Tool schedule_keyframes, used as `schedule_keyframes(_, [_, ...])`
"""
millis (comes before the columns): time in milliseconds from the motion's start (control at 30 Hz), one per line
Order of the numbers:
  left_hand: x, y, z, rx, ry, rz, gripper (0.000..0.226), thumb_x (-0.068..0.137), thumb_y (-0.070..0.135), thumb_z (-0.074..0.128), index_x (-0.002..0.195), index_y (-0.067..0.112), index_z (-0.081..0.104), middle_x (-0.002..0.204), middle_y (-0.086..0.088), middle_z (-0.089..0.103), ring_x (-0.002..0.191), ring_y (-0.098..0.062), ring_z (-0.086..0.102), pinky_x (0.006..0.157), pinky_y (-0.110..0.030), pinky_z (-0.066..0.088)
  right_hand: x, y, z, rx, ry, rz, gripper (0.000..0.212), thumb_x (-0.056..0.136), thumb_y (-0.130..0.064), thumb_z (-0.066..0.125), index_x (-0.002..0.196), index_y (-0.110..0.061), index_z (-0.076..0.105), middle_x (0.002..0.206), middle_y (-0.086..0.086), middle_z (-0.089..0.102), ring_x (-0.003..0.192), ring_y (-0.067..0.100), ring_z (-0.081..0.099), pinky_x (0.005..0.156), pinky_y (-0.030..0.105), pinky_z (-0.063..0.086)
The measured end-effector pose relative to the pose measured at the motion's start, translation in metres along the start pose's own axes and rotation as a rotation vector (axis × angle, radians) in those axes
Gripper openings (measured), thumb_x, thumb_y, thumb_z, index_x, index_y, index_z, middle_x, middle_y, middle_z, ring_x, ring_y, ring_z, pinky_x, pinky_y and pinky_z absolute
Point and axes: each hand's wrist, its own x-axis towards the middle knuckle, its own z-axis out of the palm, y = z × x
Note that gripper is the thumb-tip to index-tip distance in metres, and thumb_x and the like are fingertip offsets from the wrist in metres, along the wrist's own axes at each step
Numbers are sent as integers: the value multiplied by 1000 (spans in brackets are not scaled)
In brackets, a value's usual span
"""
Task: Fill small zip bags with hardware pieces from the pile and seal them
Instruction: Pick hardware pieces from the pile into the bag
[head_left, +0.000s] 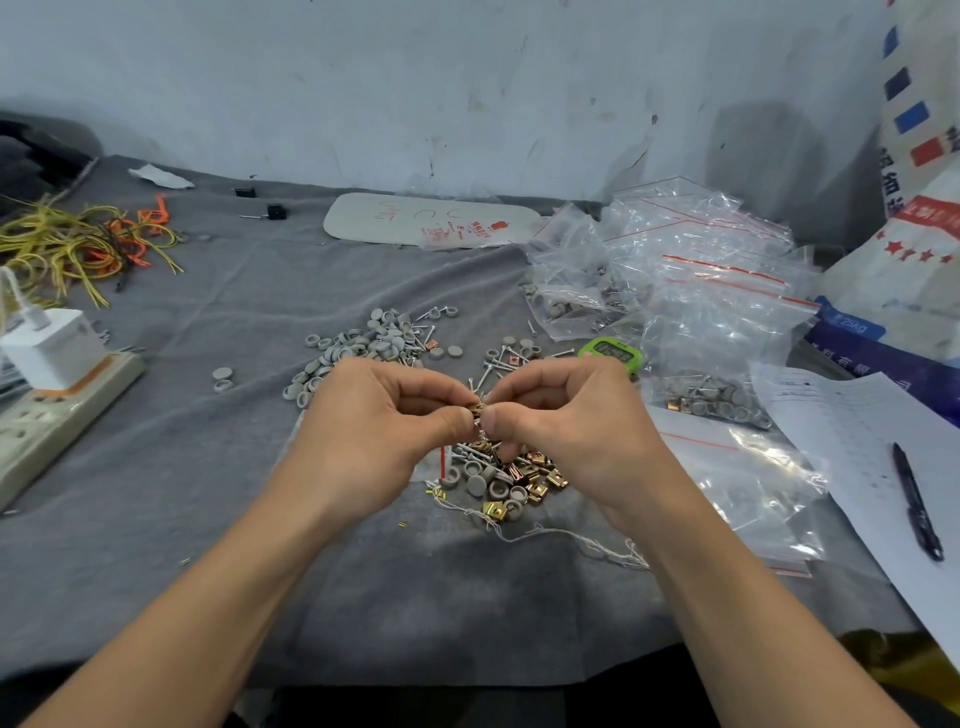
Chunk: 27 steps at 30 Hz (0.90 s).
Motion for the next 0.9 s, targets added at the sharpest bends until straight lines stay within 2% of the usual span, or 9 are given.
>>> schedule_keyframes(167, [-2,1,2,57,-5,-3,28,78,4,83,81,32,81,73,3,78,73,-14,77,69,-19,58,-1,-1,-2,-148,-27,-20,8,82,-8,80,80,-15,78,60,3,72,52,13,64,54,24,48])
schedule_keyframes(300, [-2,2,3,70,2,-8,30,78,3,82,80,33,80,73,3,77,72,-14,76,69,-19,59,-2,-2,-1,-215,-19,-32,8,82,-11,80,77,-18,77,61,-2,72,51,8,62,53,24,46])
schedule_keyframes(400, [-4,3,5,78,1,-6,30,77,4,83,79,34,80,72,3,77,72,-12,76,69,-20,59,-3,-1,0,-211,34,-34,9,76,-14,82,72,-19,76,59,-2,71,48,7,61,52,23,45])
schedule_keyframes(567, [-3,2,5,107,23,-28,20,78,8,84,79,28,82,73,4,77,74,-13,76,72,-26,61,-6,1,1,-150,88,-14,11,77,-9,83,70,-16,77,56,2,71,46,15,67,51,22,47])
schedule_keyframes(700, [-5,2,9,127,57,-35,12,76,14,87,79,25,81,69,5,76,68,-11,75,62,-17,56,-8,1,4,-166,129,-18,13,78,-9,82,69,-17,77,55,2,71,46,13,67,49,19,48])
schedule_keyframes(900, [-3,0,11,109,175,-57,14,72,19,90,73,28,79,65,11,74,65,-1,73,57,-6,48,-7,-1,12,-231,203,-32,11,78,-15,84,70,-21,78,55,-6,70,49,8,68,48,15,47])
